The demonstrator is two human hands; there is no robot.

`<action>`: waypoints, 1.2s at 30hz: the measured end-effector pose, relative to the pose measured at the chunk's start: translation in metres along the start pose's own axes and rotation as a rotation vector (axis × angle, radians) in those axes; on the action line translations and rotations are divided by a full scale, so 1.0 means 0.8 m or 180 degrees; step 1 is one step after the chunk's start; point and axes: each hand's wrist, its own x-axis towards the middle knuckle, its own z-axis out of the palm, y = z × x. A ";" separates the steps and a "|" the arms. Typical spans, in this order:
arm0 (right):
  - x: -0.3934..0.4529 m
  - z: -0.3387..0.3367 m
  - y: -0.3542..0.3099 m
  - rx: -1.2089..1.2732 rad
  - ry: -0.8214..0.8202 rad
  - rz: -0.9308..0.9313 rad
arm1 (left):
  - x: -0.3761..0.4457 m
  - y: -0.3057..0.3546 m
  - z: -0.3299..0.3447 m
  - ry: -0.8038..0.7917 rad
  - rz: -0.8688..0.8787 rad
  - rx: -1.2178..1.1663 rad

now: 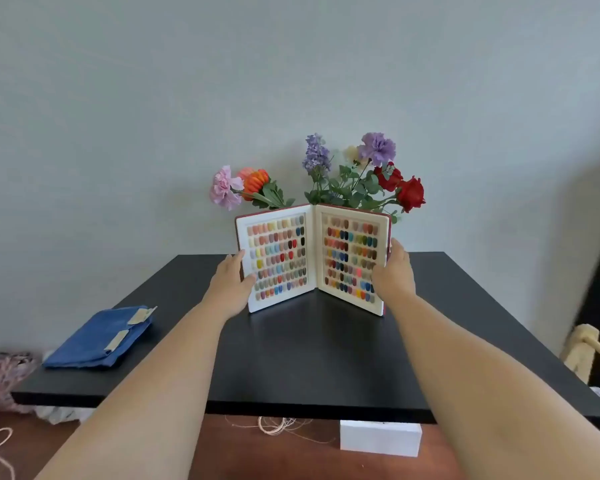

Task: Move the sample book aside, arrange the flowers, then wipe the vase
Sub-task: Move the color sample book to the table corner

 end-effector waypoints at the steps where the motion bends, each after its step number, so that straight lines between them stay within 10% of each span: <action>1: 0.000 0.005 0.000 0.0092 0.0021 0.0090 | 0.001 -0.002 0.002 0.0072 -0.0050 -0.0068; 15: 0.028 0.076 0.071 0.1178 0.0900 0.0274 | 0.072 -0.060 0.057 0.0315 0.0416 -0.1196; 36: 0.026 0.112 0.077 0.0530 0.0450 -0.0002 | 0.101 -0.086 0.066 -0.0131 0.0943 -0.0724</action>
